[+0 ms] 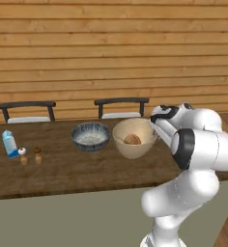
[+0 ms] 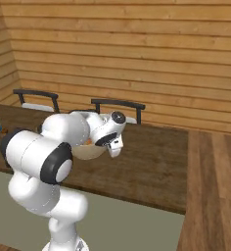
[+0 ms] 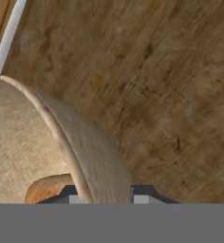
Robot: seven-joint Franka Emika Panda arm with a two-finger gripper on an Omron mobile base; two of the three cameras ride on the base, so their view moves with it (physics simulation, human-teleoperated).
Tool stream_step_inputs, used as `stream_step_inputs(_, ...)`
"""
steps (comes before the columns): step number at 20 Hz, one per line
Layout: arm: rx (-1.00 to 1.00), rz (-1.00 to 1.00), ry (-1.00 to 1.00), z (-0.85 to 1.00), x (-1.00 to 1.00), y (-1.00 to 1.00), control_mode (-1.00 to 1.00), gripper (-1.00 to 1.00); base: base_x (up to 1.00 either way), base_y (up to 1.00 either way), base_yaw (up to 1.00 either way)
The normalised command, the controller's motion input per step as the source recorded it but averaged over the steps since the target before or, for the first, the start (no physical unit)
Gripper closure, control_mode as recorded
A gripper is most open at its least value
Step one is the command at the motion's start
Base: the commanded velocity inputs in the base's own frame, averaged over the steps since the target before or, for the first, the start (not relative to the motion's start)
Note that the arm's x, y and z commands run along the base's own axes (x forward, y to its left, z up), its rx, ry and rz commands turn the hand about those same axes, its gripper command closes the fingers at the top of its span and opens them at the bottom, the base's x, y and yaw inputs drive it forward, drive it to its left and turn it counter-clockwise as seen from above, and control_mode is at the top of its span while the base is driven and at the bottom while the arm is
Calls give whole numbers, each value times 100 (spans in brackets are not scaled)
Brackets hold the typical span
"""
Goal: Open the cabinet, pick up the bread from the cabinet and place it in the basket. Then move the basket to the dining counter.
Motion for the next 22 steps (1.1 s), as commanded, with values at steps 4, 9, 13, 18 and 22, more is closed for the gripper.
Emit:
stream_step_inputs(4,-3,0,-12,-69,50,-16,-100,100,0,0,0)
stream_step_inputs(9,-1,0,-5,-34,18,-5,-100,-100,0,0,0)
stream_step_inputs(13,-2,0,0,-1,1,3,-100,-100,0,0,0)
stream_step_inputs(18,-15,0,0,19,2,0,-100,-100,0,0,0)
stream_step_inputs(22,-16,-1,-3,56,-6,0,-100,-100,0,0,0)
